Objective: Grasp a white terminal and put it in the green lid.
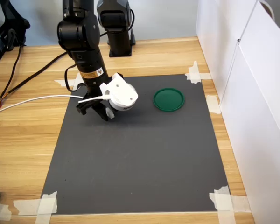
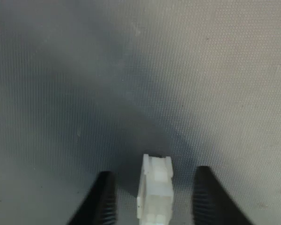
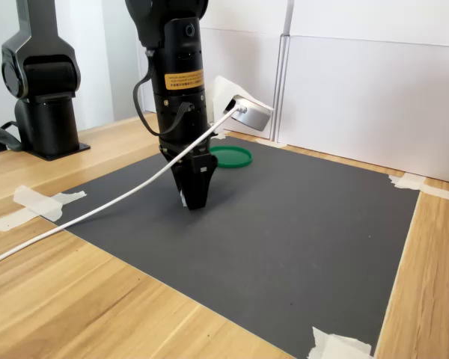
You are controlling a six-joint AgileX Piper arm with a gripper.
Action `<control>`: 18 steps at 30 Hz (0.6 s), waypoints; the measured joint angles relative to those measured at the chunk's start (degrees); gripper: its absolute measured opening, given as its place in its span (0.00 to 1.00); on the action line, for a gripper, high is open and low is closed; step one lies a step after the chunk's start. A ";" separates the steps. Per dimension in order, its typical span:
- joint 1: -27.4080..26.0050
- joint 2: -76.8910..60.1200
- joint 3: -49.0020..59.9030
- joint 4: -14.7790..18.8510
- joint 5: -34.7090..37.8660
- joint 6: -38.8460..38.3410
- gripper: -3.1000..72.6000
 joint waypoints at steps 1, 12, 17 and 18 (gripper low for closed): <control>0.00 0.00 0.00 0.14 0.00 0.25 0.45; 0.00 -0.06 -0.12 1.83 2.42 0.92 0.15; 1.22 -2.07 -0.12 4.54 4.24 0.99 0.15; 2.15 -2.72 -0.12 4.60 4.57 0.93 0.15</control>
